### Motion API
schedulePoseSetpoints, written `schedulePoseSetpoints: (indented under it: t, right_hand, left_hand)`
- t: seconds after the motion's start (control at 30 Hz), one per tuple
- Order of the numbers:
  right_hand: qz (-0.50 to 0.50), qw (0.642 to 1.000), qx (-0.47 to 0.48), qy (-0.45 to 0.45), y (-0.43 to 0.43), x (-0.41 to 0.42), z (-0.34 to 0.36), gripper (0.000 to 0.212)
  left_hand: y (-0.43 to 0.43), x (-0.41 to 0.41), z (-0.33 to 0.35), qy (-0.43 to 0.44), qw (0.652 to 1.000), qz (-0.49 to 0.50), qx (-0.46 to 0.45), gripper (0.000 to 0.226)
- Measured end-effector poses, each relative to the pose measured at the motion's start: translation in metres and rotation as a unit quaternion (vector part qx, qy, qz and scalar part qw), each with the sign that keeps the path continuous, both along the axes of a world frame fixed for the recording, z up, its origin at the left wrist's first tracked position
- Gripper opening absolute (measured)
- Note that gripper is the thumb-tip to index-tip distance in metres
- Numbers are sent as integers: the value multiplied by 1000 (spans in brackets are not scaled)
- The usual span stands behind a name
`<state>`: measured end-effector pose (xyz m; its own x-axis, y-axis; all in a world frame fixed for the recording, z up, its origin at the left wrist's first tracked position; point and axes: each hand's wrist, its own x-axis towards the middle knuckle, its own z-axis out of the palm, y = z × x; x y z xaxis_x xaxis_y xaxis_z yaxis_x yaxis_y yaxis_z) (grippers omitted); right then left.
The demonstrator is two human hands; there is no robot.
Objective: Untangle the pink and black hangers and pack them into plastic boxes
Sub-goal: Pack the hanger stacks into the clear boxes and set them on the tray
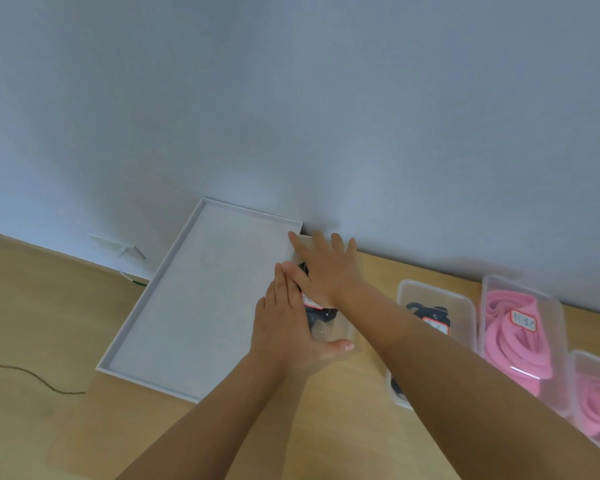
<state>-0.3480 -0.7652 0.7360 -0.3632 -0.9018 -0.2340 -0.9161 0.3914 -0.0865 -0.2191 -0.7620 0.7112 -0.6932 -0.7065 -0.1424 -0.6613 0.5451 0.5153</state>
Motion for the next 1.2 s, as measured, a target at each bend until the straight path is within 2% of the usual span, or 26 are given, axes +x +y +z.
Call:
schedulePoseSetpoints:
  t: [0.2,0.33,0.43,0.53,0.67,0.73,0.83,0.9,0.93,0.97,1.03,1.07,1.1,1.13,1.2]
  right_hand:
    - [-36,997,-28,-56,-1,2,-3,55]
    - [-32,998,-16,-47,0,1,-5,58]
    - [-20,997,-8,-73,-1,-2,-1,63]
    - [-12,996,-17,-91,12,-11,1,70]
    - [-9,999,-32,-24,40,-13,-13,72]
    - [-15,999,-32,-20,41,-14,-17,71]
    - [-6,997,-52,-52,41,-14,-10,67]
    - [8,991,-93,-101,52,-15,-2,61]
    - [4,986,-120,-117,62,-16,2,58]
    - [-8,981,-152,-118,74,-17,4,54]
    - [-46,973,-205,-98,99,-28,7,44]
    - [-70,971,-212,-86,111,-35,9,40]
    - [-94,971,-205,-74,121,-42,11,39]
    - [-119,973,-187,-62,130,-48,13,38]
    - [-164,978,-127,-35,144,-61,17,38]
  left_hand:
    - [2,0,5,3,1000,-6,9,141]
    - [2,-1,7,16,1000,-8,12,141]
    - [0,0,7,14,1000,2,2,142]
    - [5,2,9,-16,1000,-8,7,139]
    - [14,3,12,-28,999,-23,-1,138]
    - [16,2,12,-34,999,-25,-1,138]
    - [14,-1,15,-91,995,-35,-12,136]
    - [14,-1,18,-144,988,-41,-34,133]
    - [17,0,19,-144,987,-42,-52,129]
    - [24,3,20,-109,989,-44,-85,120]
    - [51,8,19,49,980,-48,-186,83]
    - [70,10,18,122,971,-49,-202,62]
    - [88,10,20,156,972,-49,-168,47]
    - [103,8,25,154,984,-32,-85,39]
    - [124,-1,27,87,986,48,131,36]
